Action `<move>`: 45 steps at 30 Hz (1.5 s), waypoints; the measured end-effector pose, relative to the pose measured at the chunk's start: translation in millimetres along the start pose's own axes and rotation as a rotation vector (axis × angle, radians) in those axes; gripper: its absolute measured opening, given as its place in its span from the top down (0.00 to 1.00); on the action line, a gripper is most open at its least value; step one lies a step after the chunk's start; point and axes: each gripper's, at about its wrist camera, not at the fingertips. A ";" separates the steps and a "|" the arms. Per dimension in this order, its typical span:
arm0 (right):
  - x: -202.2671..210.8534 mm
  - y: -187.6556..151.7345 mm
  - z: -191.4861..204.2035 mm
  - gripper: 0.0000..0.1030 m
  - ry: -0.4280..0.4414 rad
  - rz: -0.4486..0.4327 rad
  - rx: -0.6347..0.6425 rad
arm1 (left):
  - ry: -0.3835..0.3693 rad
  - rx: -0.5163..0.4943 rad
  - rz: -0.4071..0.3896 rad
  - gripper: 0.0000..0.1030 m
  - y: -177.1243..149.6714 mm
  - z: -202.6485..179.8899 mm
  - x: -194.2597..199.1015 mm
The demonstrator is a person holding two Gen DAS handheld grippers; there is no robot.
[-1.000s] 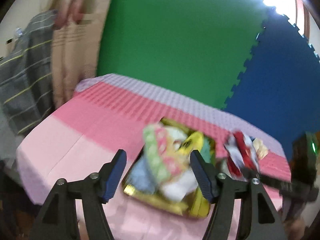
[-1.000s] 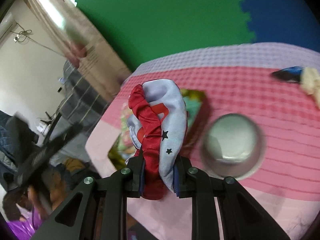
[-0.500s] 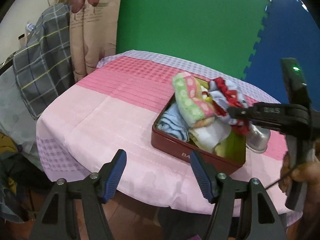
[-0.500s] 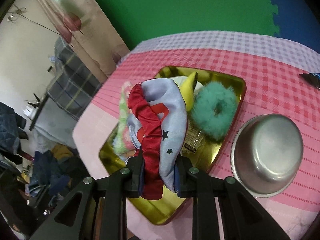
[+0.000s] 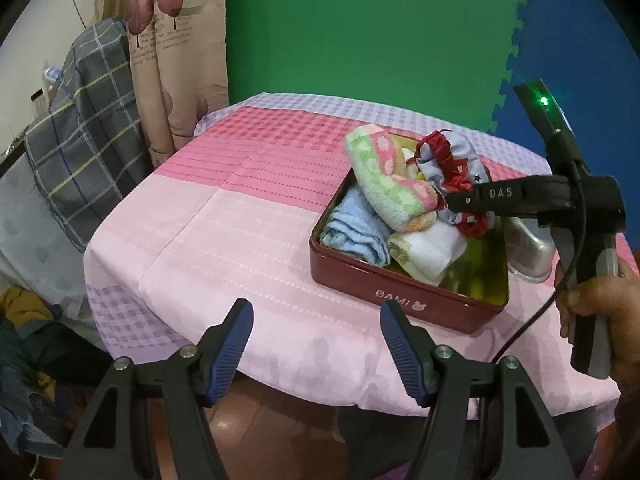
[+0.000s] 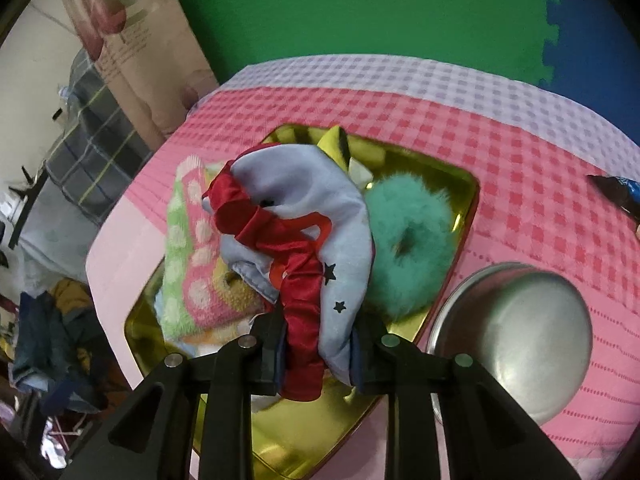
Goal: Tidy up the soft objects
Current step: 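Drop the towel into the tin while the right gripper lowers the star sock in, then open the right gripper and withdraw both grippers from the tin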
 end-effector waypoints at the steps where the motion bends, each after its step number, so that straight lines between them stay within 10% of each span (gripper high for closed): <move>1: 0.0 -1.9 3.2 0.74 0.001 -0.001 0.010 | 0.002 -0.005 0.003 0.34 0.5 -0.2 -0.5; 9: 24.0 -7.1 7.8 0.40 -0.004 -0.062 0.019 | 0.004 -0.014 0.021 0.34 1.0 -1.8 -1.5; 18: 65.8 -15.0 8.4 0.25 -0.049 -0.160 0.070 | 0.002 -0.031 0.038 0.34 -0.7 -5.0 -2.4; 45: 110.6 -43.2 9.6 0.16 -0.070 -0.231 0.091 | -0.004 -0.105 0.070 0.34 -9.4 -21.9 -4.9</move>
Point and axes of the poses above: each gripper's, at about its wrist camera, not at the fingertips, and x roughly against the way its jaws point, z to its left, y to its top, and after that the axes turned 14 degrees about -z, right-handed
